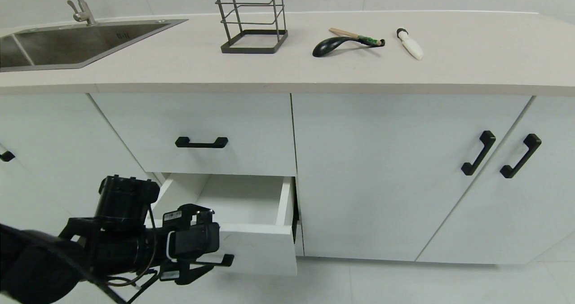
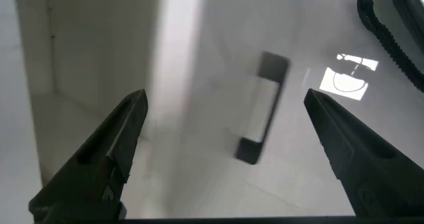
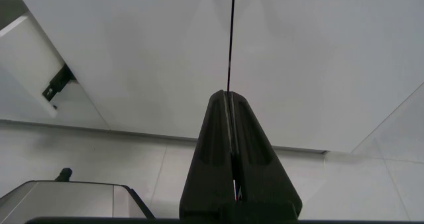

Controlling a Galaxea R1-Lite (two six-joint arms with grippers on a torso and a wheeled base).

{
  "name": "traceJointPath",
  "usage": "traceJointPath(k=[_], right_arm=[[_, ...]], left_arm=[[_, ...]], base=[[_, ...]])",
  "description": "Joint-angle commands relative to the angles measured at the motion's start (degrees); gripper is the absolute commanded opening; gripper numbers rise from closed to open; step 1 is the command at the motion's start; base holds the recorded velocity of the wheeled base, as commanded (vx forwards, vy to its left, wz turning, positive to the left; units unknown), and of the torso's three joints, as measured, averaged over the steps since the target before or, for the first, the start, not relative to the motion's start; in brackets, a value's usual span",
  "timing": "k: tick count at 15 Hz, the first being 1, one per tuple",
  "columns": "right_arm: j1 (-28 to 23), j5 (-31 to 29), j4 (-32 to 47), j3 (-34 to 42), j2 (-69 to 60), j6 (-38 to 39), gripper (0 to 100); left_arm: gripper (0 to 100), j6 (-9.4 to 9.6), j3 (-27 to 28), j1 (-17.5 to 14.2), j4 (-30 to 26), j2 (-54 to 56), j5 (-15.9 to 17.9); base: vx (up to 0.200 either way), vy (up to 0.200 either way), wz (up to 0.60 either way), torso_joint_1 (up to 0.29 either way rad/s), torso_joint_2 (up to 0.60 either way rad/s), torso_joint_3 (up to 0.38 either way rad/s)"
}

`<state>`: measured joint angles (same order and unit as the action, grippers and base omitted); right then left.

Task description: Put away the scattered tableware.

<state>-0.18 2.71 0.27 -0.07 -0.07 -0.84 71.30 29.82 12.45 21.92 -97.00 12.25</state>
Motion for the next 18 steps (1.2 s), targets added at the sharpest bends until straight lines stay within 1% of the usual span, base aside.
traceJointPath(k=[1, 5, 10, 12, 13, 14, 15, 16, 17, 18], right_arm=[[0.0, 0.0, 0.0, 0.0, 0.1, 0.0, 0], [0.0, 0.0, 0.0, 0.1, 0.1, 0.0, 0], [0.0, 0.0, 0.0, 0.1, 0.1, 0.0, 0], [0.0, 0.0, 0.0, 0.1, 0.1, 0.0, 0], [0.0, 0.0, 0.0, 0.1, 0.1, 0.0, 0], [0.0, 0.0, 0.0, 0.1, 0.1, 0.0, 0], [0.0, 0.0, 0.0, 0.1, 0.1, 0.0, 0], [0.0, 0.0, 0.0, 0.1, 0.1, 0.0, 0], [0.0, 0.0, 0.0, 0.1, 0.1, 0.0, 0], [0.0, 0.0, 0.0, 0.1, 0.1, 0.0, 0]], left_arm=[[100, -0.11, -2.9, 0.8, 0.1, 6.1, 0.1], [100, -0.02, -3.3, 1.7, -1.7, 6.5, 0.6], [100, -0.2, -6.5, 2.2, -1.8, 8.5, 1.1], [100, -0.2, -6.6, 2.5, -1.9, 10.1, 2.6], [100, -0.55, -6.6, 3.5, -2.1, 11.8, 4.2], [100, -2.84, -6.5, 5.4, -2.4, 14.7, 6.0], [100, -8.02, -6.4, 8.6, -3.3, 17.6, 7.5], [100, -18.3, -6.2, 13.6, -4.3, 21.4, 8.4], [100, -30.87, -6.4, 18.1, -4.4, 25.1, 8.8], [100, -44.06, -6.3, 20.7, -4.3, 28.1, 9.3]], base=[[0.0, 0.0, 0.0, 0.0, 0.0, 0.0], [0.0, 0.0, 0.0, 0.0, 0.0, 0.0], [0.0, 0.0, 0.0, 0.0, 0.0, 0.0], [0.0, 0.0, 0.0, 0.0, 0.0, 0.0], [0.0, 0.0, 0.0, 0.0, 0.0, 0.0], [0.0, 0.0, 0.0, 0.0, 0.0, 0.0], [0.0, 0.0, 0.0, 0.0, 0.0, 0.0], [0.0, 0.0, 0.0, 0.0, 0.0, 0.0], [0.0, 0.0, 0.0, 0.0, 0.0, 0.0], [0.0, 0.0, 0.0, 0.0, 0.0, 0.0]])
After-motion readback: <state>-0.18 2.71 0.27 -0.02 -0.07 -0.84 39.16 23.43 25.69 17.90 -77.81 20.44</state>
